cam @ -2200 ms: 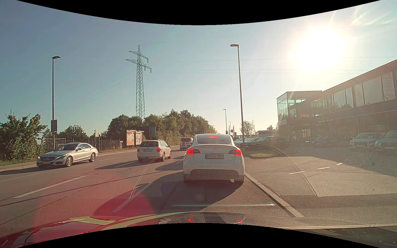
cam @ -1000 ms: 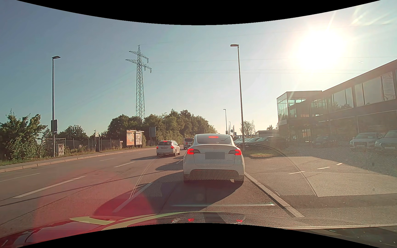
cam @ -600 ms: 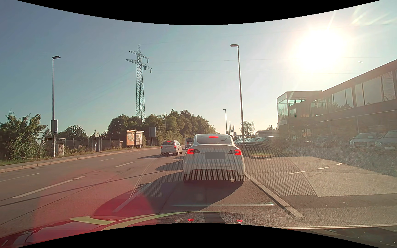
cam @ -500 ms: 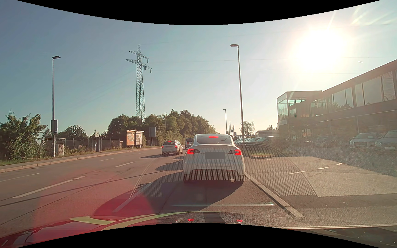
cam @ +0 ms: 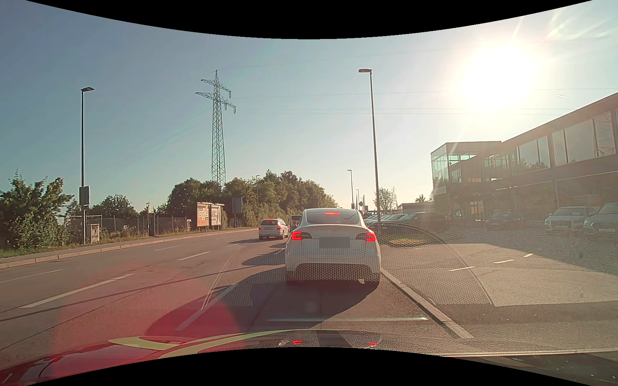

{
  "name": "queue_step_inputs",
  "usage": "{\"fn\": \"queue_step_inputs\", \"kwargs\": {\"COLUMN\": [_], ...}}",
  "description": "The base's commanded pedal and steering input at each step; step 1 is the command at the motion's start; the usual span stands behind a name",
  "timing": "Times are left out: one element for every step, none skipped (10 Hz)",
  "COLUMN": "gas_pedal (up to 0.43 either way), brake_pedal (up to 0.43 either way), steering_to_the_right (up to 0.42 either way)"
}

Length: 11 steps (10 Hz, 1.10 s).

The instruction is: Follow the waypoints while adhering to traffic rules and regulations

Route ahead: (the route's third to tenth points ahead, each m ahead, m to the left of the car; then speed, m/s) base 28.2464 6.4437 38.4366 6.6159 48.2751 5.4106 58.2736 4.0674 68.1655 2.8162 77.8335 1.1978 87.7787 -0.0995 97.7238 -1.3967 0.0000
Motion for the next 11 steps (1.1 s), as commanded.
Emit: {"fn": "queue_step_inputs", "kwargs": {"gas_pedal": [0.000,0.000,0.000,0.000,0.000,0.000,0.000,0.000,0.000,0.000,0.000], "brake_pedal": [0.000,0.000,0.000,0.000,0.000,0.000,0.000,0.000,0.000,0.000,0.000], "steering_to_the_right": [0.009,0.009,0.009,0.009,0.009,0.009,0.009,0.009,0.009,0.009,0.009]}}
